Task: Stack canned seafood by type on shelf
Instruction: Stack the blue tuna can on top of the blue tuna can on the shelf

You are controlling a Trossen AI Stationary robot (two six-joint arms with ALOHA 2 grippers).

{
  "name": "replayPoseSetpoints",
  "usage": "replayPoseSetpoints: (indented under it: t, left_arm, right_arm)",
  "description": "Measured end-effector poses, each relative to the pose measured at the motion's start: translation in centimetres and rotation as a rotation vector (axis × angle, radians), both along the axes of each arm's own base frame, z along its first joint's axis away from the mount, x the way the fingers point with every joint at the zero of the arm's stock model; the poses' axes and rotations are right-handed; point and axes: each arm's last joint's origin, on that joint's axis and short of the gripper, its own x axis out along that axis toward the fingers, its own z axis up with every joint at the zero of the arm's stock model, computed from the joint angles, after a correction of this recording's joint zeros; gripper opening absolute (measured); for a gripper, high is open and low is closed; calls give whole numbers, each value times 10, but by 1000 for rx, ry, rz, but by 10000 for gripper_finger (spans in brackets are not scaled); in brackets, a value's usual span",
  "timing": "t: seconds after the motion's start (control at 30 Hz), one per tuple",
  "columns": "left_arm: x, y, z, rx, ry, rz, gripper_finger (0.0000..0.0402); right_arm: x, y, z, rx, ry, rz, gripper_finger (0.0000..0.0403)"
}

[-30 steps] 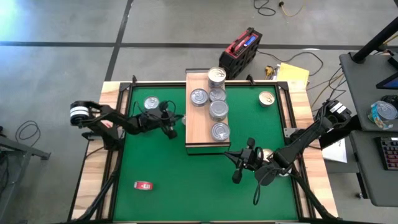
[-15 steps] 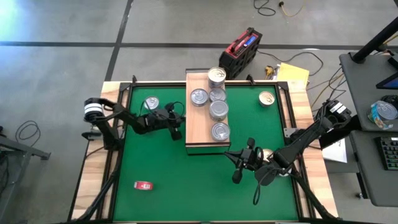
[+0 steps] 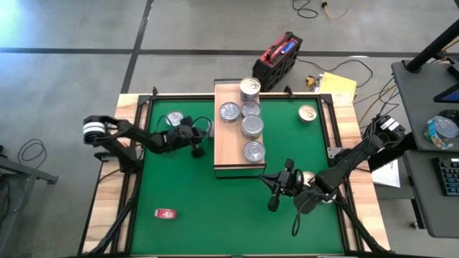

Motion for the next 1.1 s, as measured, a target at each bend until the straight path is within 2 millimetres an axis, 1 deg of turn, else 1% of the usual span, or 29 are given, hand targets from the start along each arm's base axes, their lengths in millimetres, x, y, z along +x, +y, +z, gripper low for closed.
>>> replayPoseSetpoints:
  t: [0.2, 0.43, 0.57, 0.7, 0.93, 1.1]
  left_arm:
    - [-10, -3, 14, -43, 8, 28, 0]
    - [-18, -6, 33, -51, -41, 40, 0]
    - [-19, -6, 42, -36, -86, 35, 0]
    - [-16, -5, 50, 13, -154, 11, 0]
    - [-11, -4, 53, 48, -202, -4, 0]
    - [-12, -3, 54, 49, -211, 17, 0]
  right_arm:
    - [0, 0, 0, -3, 4, 0, 13]
    - [-1, 0, -1, -4, 12, 3, 13]
    - [-1, 0, -2, -7, 16, 3, 13]
    - [-1, 0, -2, -10, 21, 3, 13]
    - [-1, 0, -2, -11, 21, 3, 13]
    - [-1, 0, -2, -10, 21, 4, 13]
